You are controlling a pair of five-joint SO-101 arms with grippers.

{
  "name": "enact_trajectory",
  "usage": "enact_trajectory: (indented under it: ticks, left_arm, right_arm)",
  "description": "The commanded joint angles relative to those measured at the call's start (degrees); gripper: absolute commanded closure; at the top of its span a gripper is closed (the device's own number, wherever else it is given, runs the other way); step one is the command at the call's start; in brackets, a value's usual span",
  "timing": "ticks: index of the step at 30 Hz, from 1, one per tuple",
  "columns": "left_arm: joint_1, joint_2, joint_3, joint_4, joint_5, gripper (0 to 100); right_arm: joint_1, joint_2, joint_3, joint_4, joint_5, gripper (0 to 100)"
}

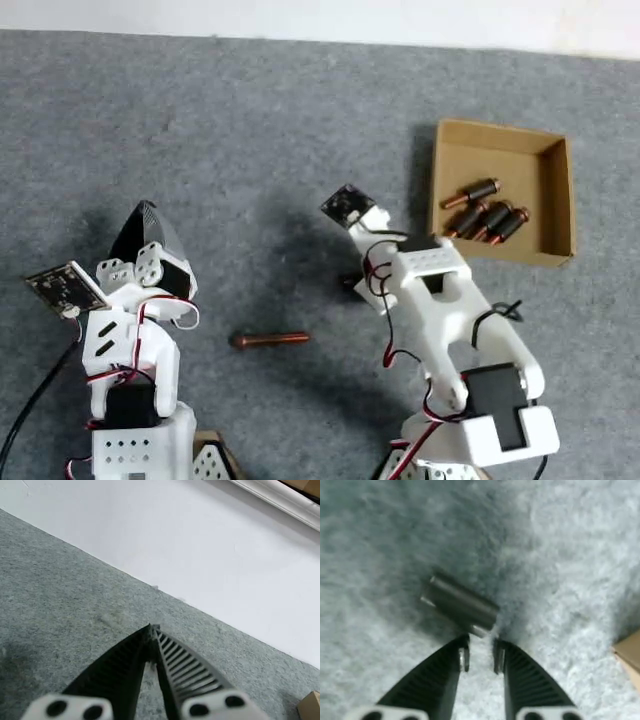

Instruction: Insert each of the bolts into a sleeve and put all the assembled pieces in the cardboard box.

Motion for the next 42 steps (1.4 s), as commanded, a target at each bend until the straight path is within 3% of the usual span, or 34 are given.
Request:
enact_trajectory:
  ticks: [1,5,17,23,31,42]
  left_arm:
    - [0.5,-0.8,1.1,-1.1,-0.4,99]
    - [0.5,-0.8,1.1,-1.1,-0.4,99]
    - [0.7,-0.8,1.1,-1.1,-0.4,99]
    - [0.7,-0.8,1.1,-1.1,-0.4,99]
    - [0.7,-0.8,1.1,-1.0,-0.4,99]
    - [0.7,-0.8,1.1,-1.0,-0.5,99]
  right_arm:
    - [-3.3,-6.1,-1.7,-1.7,2.5,88.6]
    - [-6.7,-10.2,-1.6,1.0,10.1,88.6]
    - [-7.0,-10.7,-7.3,10.6,22.1,89.0]
    - [-7.5,-10.7,-7.0,10.5,26.4,89.0]
    - [-11.4,-10.2,-6.4,9.2,27.1,90.9]
    - [-9.0,5.9,-11.5,8.0,26.8,94.9]
